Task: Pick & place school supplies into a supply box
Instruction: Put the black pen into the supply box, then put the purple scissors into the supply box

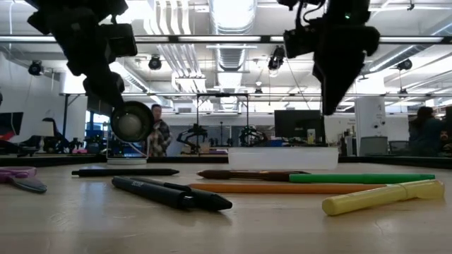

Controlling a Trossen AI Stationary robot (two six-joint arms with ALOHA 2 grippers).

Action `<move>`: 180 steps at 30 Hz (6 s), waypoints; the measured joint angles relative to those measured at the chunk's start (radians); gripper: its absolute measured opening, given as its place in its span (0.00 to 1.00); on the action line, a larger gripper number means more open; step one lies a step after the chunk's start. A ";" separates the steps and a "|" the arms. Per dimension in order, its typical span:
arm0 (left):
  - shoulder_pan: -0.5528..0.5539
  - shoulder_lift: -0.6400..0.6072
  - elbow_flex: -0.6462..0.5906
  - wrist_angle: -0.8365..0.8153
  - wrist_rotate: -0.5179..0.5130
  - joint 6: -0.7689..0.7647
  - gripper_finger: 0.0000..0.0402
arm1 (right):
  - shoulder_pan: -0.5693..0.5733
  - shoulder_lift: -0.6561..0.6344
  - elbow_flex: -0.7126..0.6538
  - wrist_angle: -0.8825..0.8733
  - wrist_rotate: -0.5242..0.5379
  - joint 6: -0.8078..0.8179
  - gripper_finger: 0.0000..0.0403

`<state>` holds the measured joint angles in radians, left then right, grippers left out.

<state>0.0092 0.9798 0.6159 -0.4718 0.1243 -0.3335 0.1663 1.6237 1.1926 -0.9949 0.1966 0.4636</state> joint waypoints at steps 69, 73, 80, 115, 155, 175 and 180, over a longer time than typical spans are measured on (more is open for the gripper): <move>0.087 0.698 0.812 -0.206 -0.307 0.538 0.03 | -0.023 -0.737 -0.350 -0.004 0.281 0.123 0.25; 0.153 0.864 1.043 -0.233 -0.292 0.737 0.03 | -0.023 -0.778 -0.350 -0.003 0.325 0.119 0.24; 0.226 1.256 1.534 -0.412 -0.161 0.916 0.03 | -0.022 -0.792 -0.351 0.003 0.333 0.172 0.24; -0.065 0.304 0.429 -0.463 -0.096 0.498 0.49 | -0.047 -0.483 -0.349 0.200 0.185 0.061 0.24; -0.295 0.562 0.084 -0.360 -0.166 0.163 0.34 | -0.068 -0.278 -0.175 0.183 0.146 0.000 0.46; -0.200 0.579 0.268 -0.297 -0.158 0.135 0.01 | -0.066 -0.493 -0.179 0.006 0.225 0.055 0.38; -0.135 0.545 0.431 -0.374 -0.186 0.176 0.00 | -0.066 -0.585 -0.181 -0.037 0.236 0.061 0.36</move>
<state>-0.1256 1.5246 1.0473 -0.8454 -0.0613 -0.1575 0.1005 1.0387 1.0111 -1.0322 0.4330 0.5247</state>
